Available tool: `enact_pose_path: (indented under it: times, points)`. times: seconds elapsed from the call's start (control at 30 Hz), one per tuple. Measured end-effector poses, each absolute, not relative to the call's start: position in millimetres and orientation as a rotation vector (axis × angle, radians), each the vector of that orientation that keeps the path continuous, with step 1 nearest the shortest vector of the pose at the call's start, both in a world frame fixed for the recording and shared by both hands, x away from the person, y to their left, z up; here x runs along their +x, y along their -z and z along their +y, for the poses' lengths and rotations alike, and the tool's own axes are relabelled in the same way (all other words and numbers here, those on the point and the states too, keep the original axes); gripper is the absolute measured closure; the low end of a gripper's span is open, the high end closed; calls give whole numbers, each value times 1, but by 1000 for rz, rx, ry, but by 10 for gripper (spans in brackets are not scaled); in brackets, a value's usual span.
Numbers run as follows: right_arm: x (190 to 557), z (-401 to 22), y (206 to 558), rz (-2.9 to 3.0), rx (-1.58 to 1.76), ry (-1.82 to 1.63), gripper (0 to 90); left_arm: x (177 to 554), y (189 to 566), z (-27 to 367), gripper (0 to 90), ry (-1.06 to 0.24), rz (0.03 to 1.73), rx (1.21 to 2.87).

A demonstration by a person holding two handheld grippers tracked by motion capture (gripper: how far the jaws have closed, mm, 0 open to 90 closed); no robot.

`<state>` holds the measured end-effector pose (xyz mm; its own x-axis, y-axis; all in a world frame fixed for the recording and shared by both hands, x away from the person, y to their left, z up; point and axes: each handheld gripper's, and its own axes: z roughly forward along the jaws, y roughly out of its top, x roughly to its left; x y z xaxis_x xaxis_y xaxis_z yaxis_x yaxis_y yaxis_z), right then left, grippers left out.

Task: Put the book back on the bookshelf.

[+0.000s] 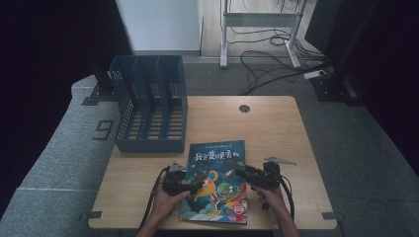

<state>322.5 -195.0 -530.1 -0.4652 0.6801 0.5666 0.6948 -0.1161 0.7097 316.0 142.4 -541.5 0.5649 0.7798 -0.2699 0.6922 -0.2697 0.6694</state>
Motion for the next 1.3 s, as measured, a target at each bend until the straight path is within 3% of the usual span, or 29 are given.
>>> enact_pose_path:
  times: [1.1,1.13,1.3]
  points:
    - [325,-193,529,-2003,-1593,1715,390,317,538,150,141,-90,1145,2071]
    - [325,-193,529,-2006,-1582,1708,422,317,538,150,138,-83,1150,2065]
    - [325,-171,535,-2096,-1535,1607,424,317,539,150,135,-88,1145,2067]
